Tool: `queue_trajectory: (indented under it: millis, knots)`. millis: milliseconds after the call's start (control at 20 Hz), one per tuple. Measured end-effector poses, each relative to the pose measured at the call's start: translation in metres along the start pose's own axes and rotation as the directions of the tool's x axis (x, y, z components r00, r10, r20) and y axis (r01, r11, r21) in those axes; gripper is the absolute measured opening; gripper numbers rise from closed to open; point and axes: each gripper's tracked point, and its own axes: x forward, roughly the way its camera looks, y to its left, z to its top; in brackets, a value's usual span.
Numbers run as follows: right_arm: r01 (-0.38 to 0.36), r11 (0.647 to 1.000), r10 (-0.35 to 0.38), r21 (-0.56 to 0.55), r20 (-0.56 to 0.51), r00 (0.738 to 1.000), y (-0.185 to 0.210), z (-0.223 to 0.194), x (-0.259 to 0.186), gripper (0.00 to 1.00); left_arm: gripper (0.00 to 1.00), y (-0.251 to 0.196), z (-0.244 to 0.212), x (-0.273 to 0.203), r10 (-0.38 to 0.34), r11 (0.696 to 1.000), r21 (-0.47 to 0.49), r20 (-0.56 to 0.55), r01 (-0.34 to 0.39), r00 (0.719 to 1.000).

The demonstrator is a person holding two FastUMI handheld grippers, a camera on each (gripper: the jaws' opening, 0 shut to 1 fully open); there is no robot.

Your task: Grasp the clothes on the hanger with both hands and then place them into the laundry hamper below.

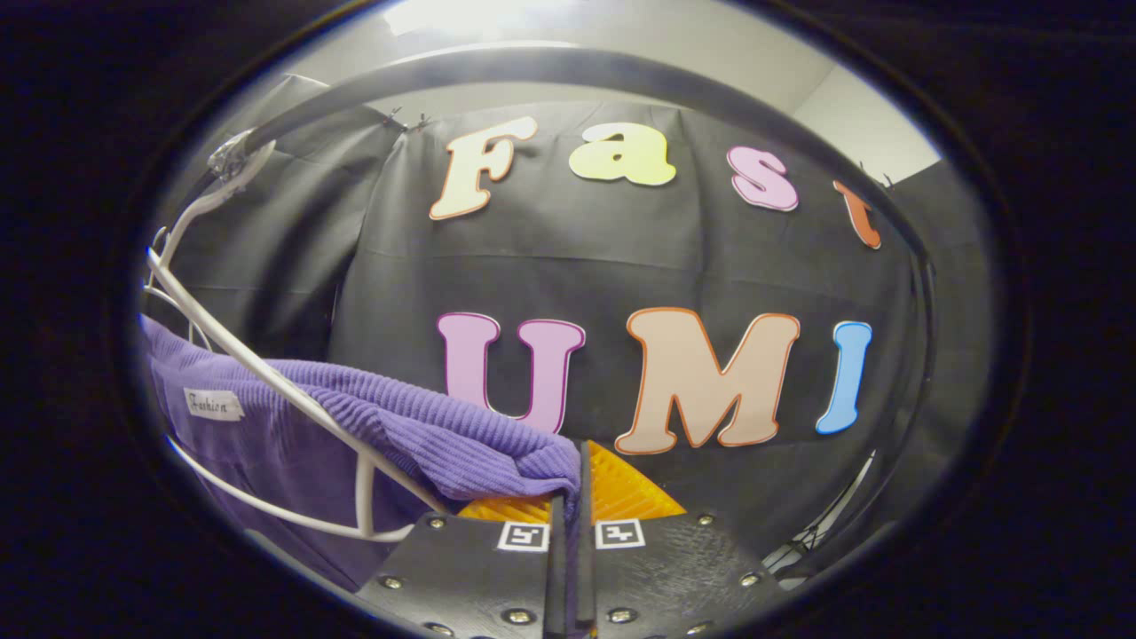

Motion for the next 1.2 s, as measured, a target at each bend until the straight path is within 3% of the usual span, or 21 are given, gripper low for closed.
queue_trajectory:
  millis: [750,1200]
  knots:
    - [0.005,0.999,0.003,0.037,-0.2,0.98,-0.011,-0.101,-0.011,0.05,0.02,-0.03,-0.065,-0.025,-0.053,0.999,0.0,-0.141,0.053,0.989]
    - [-0.063,0.998,0.065,0.015,-0.228,0.972,0.007,-0.117,-0.042,0.05,0.02,-0.043,-0.094,-0.033,-0.061,0.997,0.029,-0.188,0.067,0.98]
